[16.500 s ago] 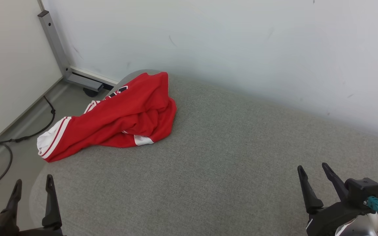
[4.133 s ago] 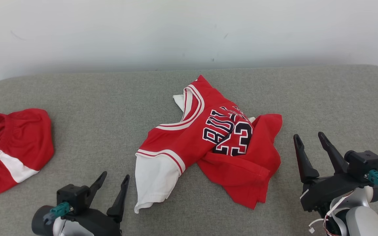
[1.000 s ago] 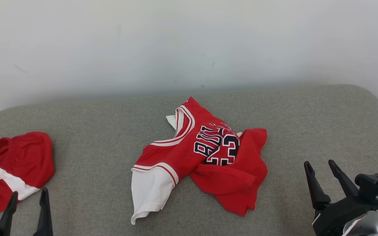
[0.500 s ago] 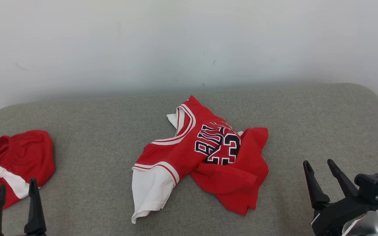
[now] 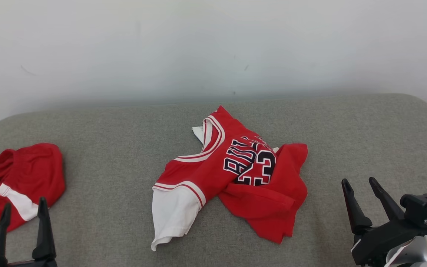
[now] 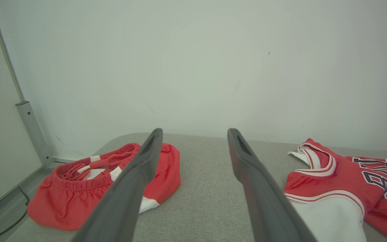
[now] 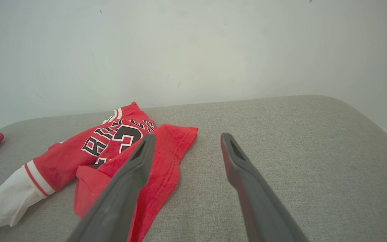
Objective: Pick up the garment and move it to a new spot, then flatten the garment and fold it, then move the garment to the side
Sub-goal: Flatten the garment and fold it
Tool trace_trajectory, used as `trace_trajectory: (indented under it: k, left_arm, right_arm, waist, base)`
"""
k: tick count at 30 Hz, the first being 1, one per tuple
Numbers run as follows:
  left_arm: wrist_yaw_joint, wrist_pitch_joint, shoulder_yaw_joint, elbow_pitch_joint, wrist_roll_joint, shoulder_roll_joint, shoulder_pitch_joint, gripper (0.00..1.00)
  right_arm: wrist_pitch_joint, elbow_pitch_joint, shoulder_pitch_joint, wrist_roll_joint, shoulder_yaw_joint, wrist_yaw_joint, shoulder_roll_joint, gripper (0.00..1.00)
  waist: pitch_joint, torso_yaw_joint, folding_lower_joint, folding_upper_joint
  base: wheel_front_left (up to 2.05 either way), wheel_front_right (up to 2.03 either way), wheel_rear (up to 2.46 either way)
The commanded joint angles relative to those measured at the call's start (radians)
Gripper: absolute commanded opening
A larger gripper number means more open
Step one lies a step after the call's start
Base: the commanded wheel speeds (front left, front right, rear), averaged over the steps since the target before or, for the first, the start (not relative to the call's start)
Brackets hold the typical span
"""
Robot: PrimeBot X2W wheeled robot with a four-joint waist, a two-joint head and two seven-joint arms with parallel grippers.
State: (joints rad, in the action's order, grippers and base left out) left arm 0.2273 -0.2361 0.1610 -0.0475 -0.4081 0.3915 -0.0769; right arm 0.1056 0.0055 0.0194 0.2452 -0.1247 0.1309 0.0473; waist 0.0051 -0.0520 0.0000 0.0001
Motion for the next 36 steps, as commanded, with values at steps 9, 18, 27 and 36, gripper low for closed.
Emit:
trace_trajectory:
  k: [9, 18, 27, 36]
  left_arm:
    - [-0.009, 0.009, 0.035, 0.037, 0.018, 0.001, 0.034, 1.0]
    - [-0.02, 0.007, 0.052, 0.059, 0.012, -0.002, 0.049, 1.0]
    - [-0.034, -0.014, 0.029, 0.088, -0.012, -0.009, 0.066, 1.0]
    - [-0.049, -0.028, -0.025, 0.099, -0.018, -0.036, 0.047, 1.0]
  right_arm:
    - [0.014, -0.013, -0.001, -0.011, -0.003, 0.0, 0.002, 1.0]
    - [0.023, -0.021, 0.008, -0.014, -0.001, 0.0, 0.002, 1.0]
    - [0.027, -0.024, 0.014, -0.018, -0.004, 0.0, 0.002, 1.0]
    - [0.037, -0.033, 0.012, -0.02, 0.004, 0.0, 0.002, 1.0]
  waist:
    - [-0.006, 0.006, 0.0, -0.0001]
    - [-0.014, 0.009, 0.0, -0.0001]
    - [-0.018, 0.017, 0.0, -0.0001]
    - [-0.02, 0.017, 0.0, -0.0001]
  base:
    - [0.0, 0.0, 0.0]
    - [0.0, 0.0, 0.0]
    - [0.0, 0.0, 0.0]
    - [0.0, 0.0, 0.0]
